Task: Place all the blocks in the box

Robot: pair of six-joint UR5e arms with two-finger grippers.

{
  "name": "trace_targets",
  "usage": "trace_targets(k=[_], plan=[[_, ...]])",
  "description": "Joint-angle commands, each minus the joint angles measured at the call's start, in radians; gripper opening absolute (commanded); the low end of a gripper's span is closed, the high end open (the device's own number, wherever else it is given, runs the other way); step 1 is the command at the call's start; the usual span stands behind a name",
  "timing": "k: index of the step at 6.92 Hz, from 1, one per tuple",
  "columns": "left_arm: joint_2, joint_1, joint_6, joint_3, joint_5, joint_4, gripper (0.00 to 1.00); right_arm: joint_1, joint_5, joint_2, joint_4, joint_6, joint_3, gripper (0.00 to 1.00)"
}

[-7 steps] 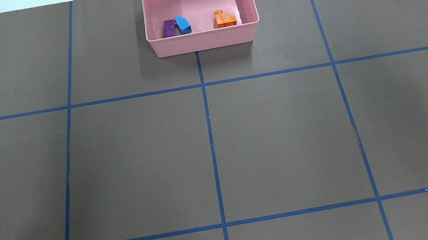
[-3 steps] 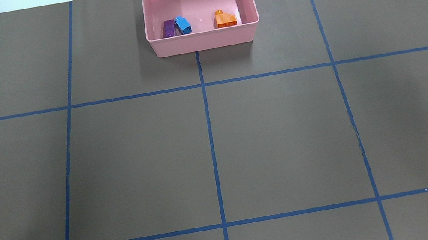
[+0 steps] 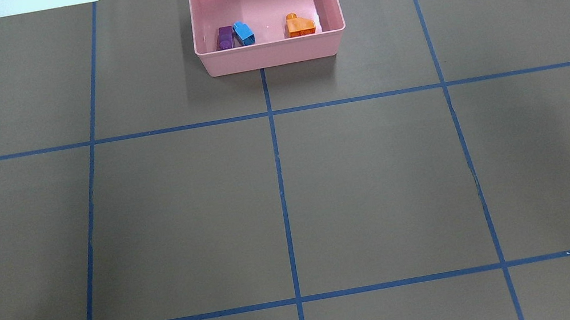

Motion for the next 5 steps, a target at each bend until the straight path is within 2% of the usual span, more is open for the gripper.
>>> trace_targets(k=[1,2,3,4,5], plan=[[0.034,-0.009,-0.006,-0.099,0.002,0.001,0.00,0.002,0.000,0.003,0.000,0.000,-0.001,0.99],[0.080,-0.037,-0.020,-0.191,0.001,0.002,0.00,0.002,0.000,0.004,0.002,0.000,-0.001,0.99],[0.070,-0.110,-0.072,-0.239,-0.001,0.001,0.00,0.002,-0.002,0.012,0.002,0.000,-0.006,0.99],[0.010,-0.179,-0.124,-0.274,-0.004,0.001,0.00,0.002,-0.002,0.013,0.002,-0.002,-0.012,0.99],[-0.090,-0.257,-0.214,-0.285,-0.005,0.004,0.00,0.002,-0.002,0.012,0.002,-0.003,-0.012,0.99]])
